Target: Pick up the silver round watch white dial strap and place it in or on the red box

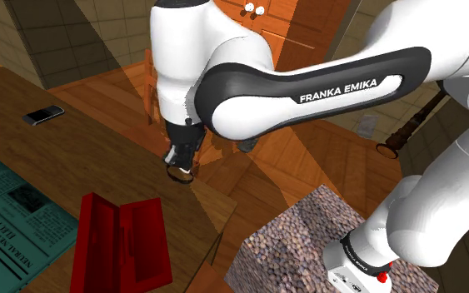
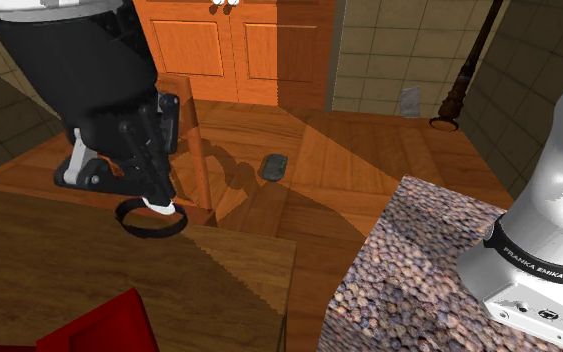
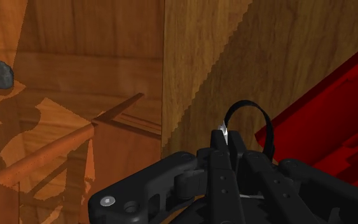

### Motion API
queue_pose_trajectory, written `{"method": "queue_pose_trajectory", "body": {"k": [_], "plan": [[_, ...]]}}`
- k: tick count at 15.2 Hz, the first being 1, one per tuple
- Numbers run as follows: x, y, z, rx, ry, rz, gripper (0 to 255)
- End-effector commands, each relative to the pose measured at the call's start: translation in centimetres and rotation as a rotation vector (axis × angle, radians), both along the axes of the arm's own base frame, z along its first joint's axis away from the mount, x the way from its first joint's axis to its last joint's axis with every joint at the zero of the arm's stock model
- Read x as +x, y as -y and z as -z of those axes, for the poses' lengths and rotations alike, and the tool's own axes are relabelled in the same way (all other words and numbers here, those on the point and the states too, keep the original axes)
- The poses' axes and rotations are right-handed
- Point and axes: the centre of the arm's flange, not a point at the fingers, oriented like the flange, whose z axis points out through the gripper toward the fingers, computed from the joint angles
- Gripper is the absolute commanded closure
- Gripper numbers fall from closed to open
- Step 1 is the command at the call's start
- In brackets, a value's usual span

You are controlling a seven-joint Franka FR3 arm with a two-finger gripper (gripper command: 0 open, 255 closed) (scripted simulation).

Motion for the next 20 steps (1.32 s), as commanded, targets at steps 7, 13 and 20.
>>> {"method": "queue_pose_trajectory", "body": {"k": [7,13,20], "plan": [[0.1,0.1,-4.3,0.000,0.000,0.000,255],[-1.3,-3.6,-6.4,0.000,0.000,0.000,255],[-4.5,-12.1,-7.9,0.000,0.000,0.000,255]]}}
